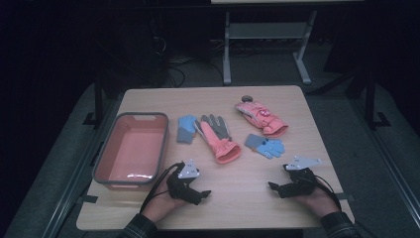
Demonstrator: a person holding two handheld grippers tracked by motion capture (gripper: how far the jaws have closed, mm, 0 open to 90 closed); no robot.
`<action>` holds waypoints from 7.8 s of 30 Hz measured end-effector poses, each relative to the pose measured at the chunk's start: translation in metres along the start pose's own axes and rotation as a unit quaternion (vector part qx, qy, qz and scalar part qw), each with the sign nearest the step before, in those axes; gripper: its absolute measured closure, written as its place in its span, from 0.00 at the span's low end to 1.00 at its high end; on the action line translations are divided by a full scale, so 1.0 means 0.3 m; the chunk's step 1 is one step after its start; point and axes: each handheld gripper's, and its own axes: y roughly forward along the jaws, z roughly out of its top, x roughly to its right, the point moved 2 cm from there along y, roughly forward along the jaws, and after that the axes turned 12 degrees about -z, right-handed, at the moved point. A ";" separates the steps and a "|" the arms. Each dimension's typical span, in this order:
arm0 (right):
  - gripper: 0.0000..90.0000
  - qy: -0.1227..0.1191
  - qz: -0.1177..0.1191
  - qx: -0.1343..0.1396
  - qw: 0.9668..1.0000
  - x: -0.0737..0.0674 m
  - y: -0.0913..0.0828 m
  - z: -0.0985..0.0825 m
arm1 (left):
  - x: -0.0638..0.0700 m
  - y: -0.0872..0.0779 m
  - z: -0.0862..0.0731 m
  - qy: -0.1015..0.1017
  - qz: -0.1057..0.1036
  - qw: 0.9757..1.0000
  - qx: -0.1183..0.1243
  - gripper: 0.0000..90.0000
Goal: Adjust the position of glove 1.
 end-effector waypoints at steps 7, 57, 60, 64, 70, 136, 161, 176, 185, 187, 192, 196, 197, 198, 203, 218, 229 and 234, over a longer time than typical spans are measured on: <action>0.16 -0.006 0.006 -0.013 1.000 0.002 0.000 0.012 | -0.001 -0.003 -0.002 0.003 -0.001 1.000 -0.004 0.14; 1.00 0.027 0.026 -0.012 0.999 0.139 0.197 0.235 | -0.005 -0.004 -0.001 0.001 -0.007 1.000 -0.005 0.14; 1.00 0.023 0.032 -0.017 0.999 0.136 0.206 0.224 | -0.006 -0.003 0.000 0.000 -0.005 1.000 -0.002 0.14; 1.00 0.019 0.036 -0.021 0.999 0.131 0.199 0.220 | -0.006 -0.003 0.000 0.001 -0.005 1.000 -0.003 0.14; 1.00 0.009 0.043 -0.024 0.999 0.118 0.179 0.206 | -0.006 -0.003 0.000 0.001 -0.005 1.000 -0.003 0.14; 1.00 -0.065 0.116 -0.018 0.991 -0.097 0.145 0.256 | -0.009 -0.006 -0.002 0.000 0.000 1.000 -0.005 0.14; 1.00 -0.158 0.207 -0.009 0.966 -0.358 0.137 0.293 | -0.008 -0.005 -0.002 -0.001 0.001 1.000 -0.003 0.14; 0.73 -0.084 0.134 0.008 0.987 -0.161 0.041 0.237 | -0.009 -0.005 -0.002 0.001 0.001 1.000 -0.003 0.14; 0.36 -0.030 0.061 0.008 0.998 -0.017 -0.003 0.140 | -0.009 -0.005 -0.003 0.001 0.001 1.000 -0.002 0.14; 0.29 -0.024 0.052 0.006 0.998 0.002 -0.008 0.112 | -0.009 -0.005 -0.003 0.001 0.001 1.000 -0.003 0.14; 0.19 -0.022 0.013 -0.008 1.000 0.029 -0.011 0.048 | -0.008 -0.005 -0.002 -0.002 0.004 1.000 -0.002 0.14; 0.15 -0.009 0.016 -0.008 1.000 0.050 -0.016 0.015 | -0.008 -0.011 0.005 -0.013 0.014 1.000 -0.004 0.21; 0.15 -0.010 0.013 -0.006 1.000 0.054 -0.014 0.011 | -0.010 -0.014 0.009 -0.015 0.016 1.000 -0.007 0.26; 0.15 -0.010 0.013 -0.006 1.000 0.054 -0.014 0.011 | -0.010 -0.014 0.009 -0.015 0.016 1.000 -0.007 0.30; 0.12 -0.006 0.007 -0.002 1.000 0.060 0.007 -0.001 | -0.029 -0.026 0.059 -0.059 0.034 0.998 0.006 0.63; 0.10 -0.006 0.011 -0.003 1.000 0.058 0.008 -0.002 | -0.172 0.013 0.213 -0.102 0.112 0.988 0.018 0.99; 0.10 -0.006 0.011 -0.003 1.000 0.058 0.008 -0.002 | -0.304 0.046 0.269 -0.123 0.139 0.983 0.021 0.99; 0.10 -0.009 0.013 -0.002 1.000 0.057 0.008 -0.003 | -0.348 0.079 0.306 -0.119 0.137 0.983 0.014 0.99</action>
